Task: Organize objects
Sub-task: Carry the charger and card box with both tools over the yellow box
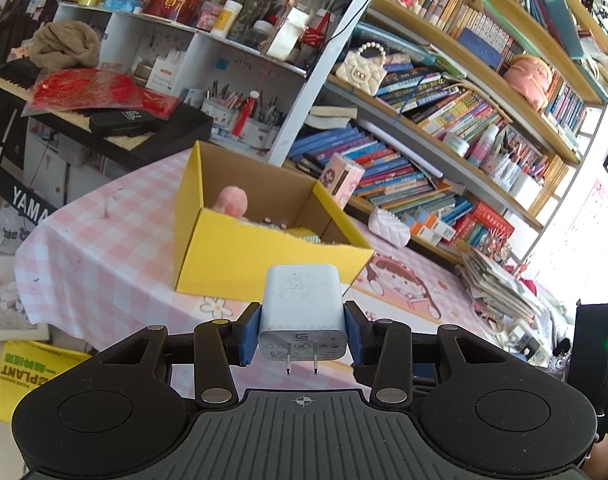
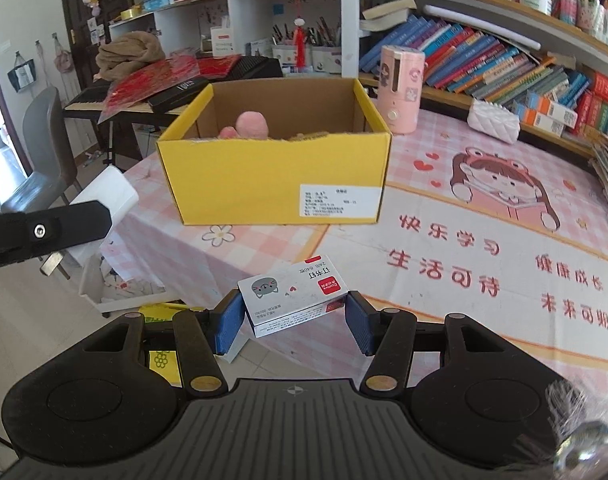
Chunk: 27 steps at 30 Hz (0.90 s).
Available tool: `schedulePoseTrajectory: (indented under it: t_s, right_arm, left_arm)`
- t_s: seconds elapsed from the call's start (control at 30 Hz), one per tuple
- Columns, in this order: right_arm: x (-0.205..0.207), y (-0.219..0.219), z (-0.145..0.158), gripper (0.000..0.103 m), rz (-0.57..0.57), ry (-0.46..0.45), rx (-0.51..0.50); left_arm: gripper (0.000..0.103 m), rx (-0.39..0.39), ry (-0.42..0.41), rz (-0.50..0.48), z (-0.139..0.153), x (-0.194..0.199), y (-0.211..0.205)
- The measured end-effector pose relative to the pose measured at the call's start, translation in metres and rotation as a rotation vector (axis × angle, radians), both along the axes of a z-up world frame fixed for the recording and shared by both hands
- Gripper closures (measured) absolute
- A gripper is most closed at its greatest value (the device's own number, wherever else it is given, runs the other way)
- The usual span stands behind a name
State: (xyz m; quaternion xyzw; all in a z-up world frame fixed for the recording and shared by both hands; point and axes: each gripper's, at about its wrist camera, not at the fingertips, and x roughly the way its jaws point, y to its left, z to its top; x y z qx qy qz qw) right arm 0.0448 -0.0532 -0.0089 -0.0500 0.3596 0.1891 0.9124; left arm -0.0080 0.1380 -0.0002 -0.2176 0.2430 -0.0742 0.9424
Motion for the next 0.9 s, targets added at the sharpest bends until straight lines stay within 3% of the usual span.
schedulePoseTrajectory:
  t_s: [0.3, 0.57, 0.7, 0.9]
  right_arm:
    - [0.032, 0.000, 0.016, 0.050, 0.001, -0.055, 0.027]
    - [0.097, -0.002, 0.058, 0.050, -0.015, -0.185, 0.082]
    - [0.130, 0.000, 0.065, 0.050, 0.005, -0.216, 0.083]
    - [0.169, 0.006, 0.058, 0.050, 0.054, -0.204, 0.061]
  left_arm:
    - [0.062, 0.011, -0.048, 0.020, 0.017, 0.031, 0.001]
    - [0.062, 0.073, -0.138, 0.041, 0.042, 0.092, -0.005]
    - [0.062, 0.121, -0.124, 0.069, 0.039, 0.127, -0.010]
    - [0.062, 0.205, -0.033, 0.095, 0.017, 0.169, -0.022]
